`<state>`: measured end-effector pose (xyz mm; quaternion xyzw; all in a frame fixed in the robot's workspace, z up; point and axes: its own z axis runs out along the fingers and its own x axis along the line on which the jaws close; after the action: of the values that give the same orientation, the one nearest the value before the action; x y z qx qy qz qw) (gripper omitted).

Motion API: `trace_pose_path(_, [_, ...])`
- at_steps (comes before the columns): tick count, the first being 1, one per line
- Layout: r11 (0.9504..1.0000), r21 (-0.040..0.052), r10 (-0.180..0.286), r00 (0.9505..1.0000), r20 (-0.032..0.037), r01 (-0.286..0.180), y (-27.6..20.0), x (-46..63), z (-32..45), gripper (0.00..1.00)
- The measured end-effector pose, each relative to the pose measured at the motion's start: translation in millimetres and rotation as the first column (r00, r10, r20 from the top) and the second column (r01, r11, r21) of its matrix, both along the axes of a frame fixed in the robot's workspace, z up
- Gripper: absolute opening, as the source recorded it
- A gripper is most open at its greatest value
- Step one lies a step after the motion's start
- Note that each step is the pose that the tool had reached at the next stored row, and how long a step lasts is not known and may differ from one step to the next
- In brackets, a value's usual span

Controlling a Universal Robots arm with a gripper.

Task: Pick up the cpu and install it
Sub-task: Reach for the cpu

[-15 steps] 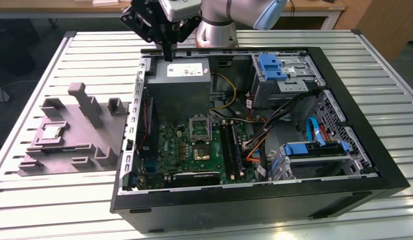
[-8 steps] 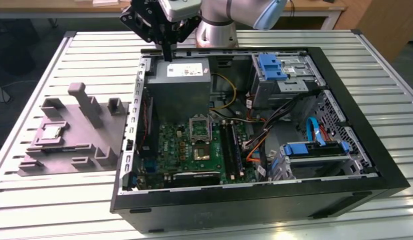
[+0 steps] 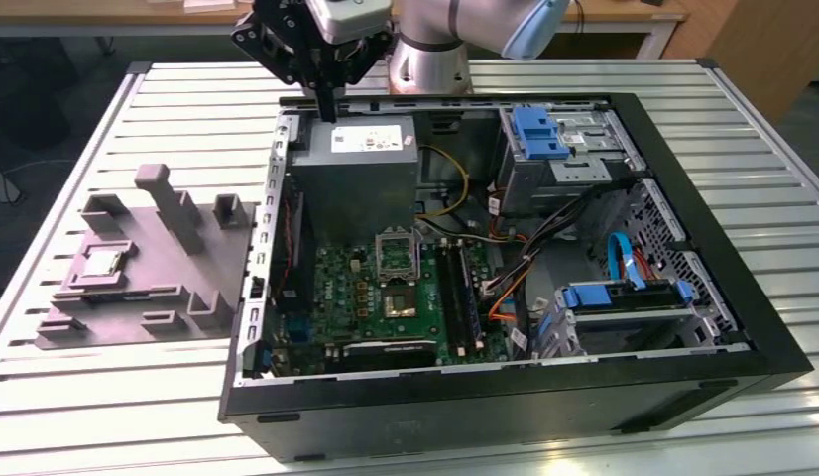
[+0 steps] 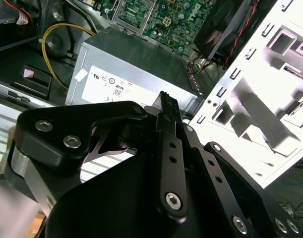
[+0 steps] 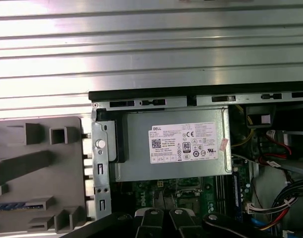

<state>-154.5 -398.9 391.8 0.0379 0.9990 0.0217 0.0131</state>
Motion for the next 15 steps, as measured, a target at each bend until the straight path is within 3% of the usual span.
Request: trace_pose_path(15, [1.0000, 0.0000, 0.000, 1.0000, 0.0000, 0.000, 0.0, -6.3, 0.0, 0.11])
